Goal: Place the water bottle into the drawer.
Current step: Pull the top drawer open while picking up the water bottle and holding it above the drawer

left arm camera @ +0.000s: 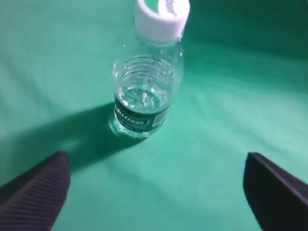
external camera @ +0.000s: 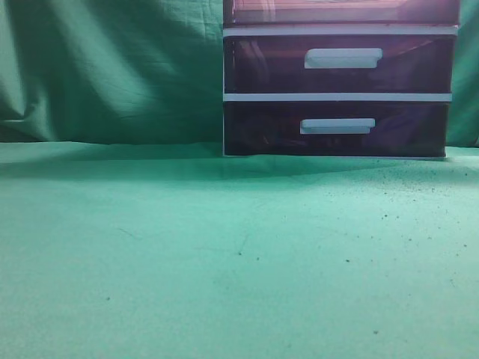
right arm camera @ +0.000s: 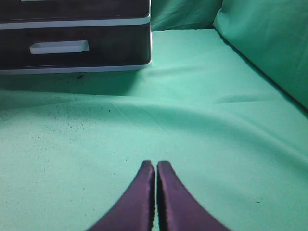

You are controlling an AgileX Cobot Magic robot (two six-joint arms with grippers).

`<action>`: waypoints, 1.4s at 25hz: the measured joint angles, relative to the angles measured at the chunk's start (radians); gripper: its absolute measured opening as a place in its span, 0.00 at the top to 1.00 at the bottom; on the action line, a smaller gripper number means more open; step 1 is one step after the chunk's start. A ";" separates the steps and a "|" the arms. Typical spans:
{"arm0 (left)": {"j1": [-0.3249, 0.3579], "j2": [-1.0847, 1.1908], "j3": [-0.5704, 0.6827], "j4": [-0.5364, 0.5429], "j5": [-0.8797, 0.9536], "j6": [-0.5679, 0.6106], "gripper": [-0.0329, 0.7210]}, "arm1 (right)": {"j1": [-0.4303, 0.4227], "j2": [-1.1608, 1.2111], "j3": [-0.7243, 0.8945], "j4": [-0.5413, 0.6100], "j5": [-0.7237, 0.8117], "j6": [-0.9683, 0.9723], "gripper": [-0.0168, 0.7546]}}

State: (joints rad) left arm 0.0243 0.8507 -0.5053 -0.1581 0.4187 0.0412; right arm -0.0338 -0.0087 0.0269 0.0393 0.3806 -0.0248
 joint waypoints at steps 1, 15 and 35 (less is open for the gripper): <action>0.000 0.035 -0.022 -0.002 0.000 0.000 0.09 | 0.000 0.000 0.000 0.000 0.000 0.000 0.98; 0.000 0.521 -0.305 -0.024 -0.007 0.048 0.17 | 0.000 0.000 0.000 0.000 0.000 -0.002 0.98; -0.041 0.596 -0.402 0.012 -0.039 0.068 0.60 | 0.000 0.000 0.000 0.000 0.000 -0.002 0.98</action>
State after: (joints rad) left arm -0.0170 1.4463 -0.9073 -0.1461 0.3795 0.1088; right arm -0.0338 -0.0087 0.0269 0.0393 0.3806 -0.0271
